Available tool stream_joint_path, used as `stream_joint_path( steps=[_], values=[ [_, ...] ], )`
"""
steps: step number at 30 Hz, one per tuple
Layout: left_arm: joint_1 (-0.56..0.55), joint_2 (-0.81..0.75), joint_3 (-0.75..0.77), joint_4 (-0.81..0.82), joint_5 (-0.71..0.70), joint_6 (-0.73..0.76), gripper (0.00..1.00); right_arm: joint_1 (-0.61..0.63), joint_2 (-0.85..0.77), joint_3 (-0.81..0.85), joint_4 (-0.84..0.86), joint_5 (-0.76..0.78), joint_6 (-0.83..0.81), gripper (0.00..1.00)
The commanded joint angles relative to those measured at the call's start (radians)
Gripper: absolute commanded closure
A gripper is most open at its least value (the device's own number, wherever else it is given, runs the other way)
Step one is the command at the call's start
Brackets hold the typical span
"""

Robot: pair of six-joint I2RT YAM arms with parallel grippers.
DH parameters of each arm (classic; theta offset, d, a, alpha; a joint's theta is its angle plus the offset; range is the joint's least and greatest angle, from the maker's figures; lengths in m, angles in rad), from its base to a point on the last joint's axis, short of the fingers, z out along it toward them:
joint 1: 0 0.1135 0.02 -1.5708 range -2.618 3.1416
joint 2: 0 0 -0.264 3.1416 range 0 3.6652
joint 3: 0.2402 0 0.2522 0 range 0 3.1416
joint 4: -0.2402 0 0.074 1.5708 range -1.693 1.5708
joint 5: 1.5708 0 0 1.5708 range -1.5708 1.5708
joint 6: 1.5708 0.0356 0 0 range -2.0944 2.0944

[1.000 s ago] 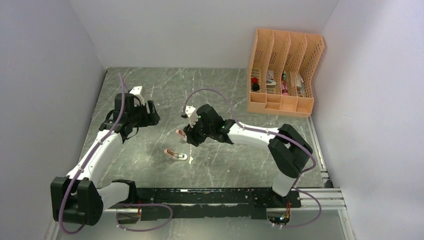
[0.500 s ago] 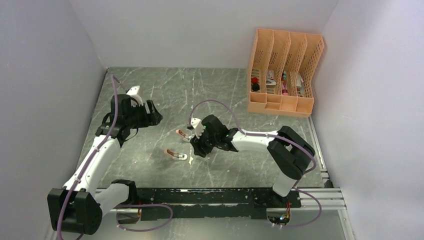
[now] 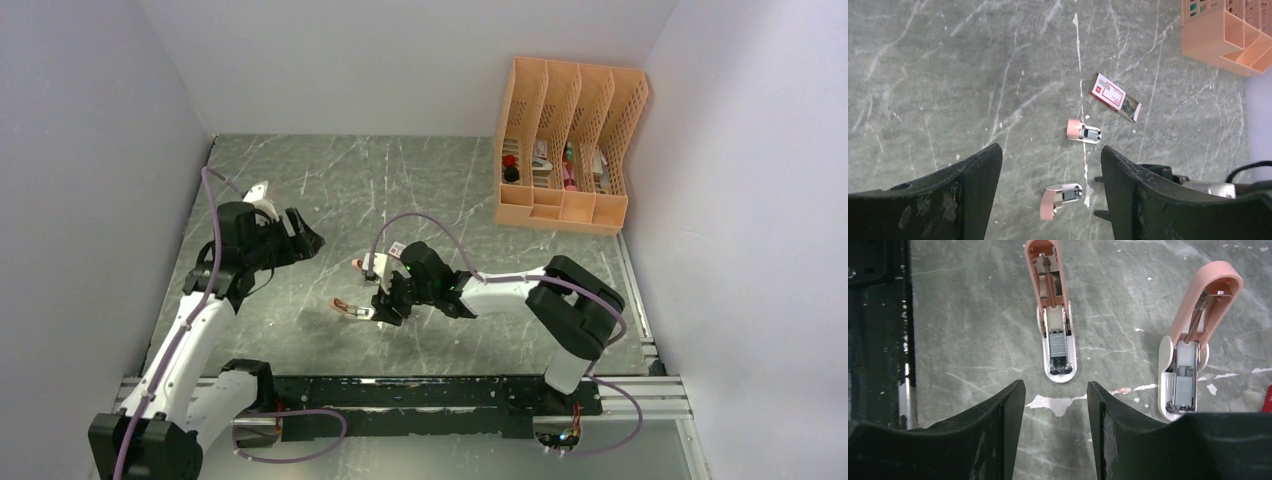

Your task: Load the staples into the stapler

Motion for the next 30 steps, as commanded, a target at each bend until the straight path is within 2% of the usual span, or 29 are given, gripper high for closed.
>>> stream_joint_path(
  steps=[1, 7, 13, 22, 26, 30],
  values=[
    [0.008, -0.071, -0.054, -0.016, 0.005, -0.101, 0.23, 0.0, 0.066, 0.005, 0.133, -0.02, -0.06, 0.48],
    [0.009, -0.092, -0.073, -0.044, -0.016, -0.117, 0.23, 0.002, 0.106, 0.008, 0.126, -0.023, -0.107, 0.51],
    [0.009, -0.11, -0.094, -0.091, -0.057, -0.195, 0.22, 0.019, 0.13, -0.04, 0.202, -0.028, -0.095, 0.5],
    [0.008, -0.161, -0.172, -0.06, -0.009, -0.3, 0.22, 0.058, 0.18, -0.074, 0.264, -0.007, -0.105, 0.49],
    [0.008, -0.154, -0.181, -0.064, 0.002, -0.311, 0.23, 0.066, 0.201, -0.075, 0.242, 0.016, -0.128, 0.57],
    [0.008, -0.163, -0.183, -0.069, 0.007, -0.312, 0.23, 0.066, 0.21, -0.091, 0.251, 0.066, -0.121, 0.57]
  ],
)
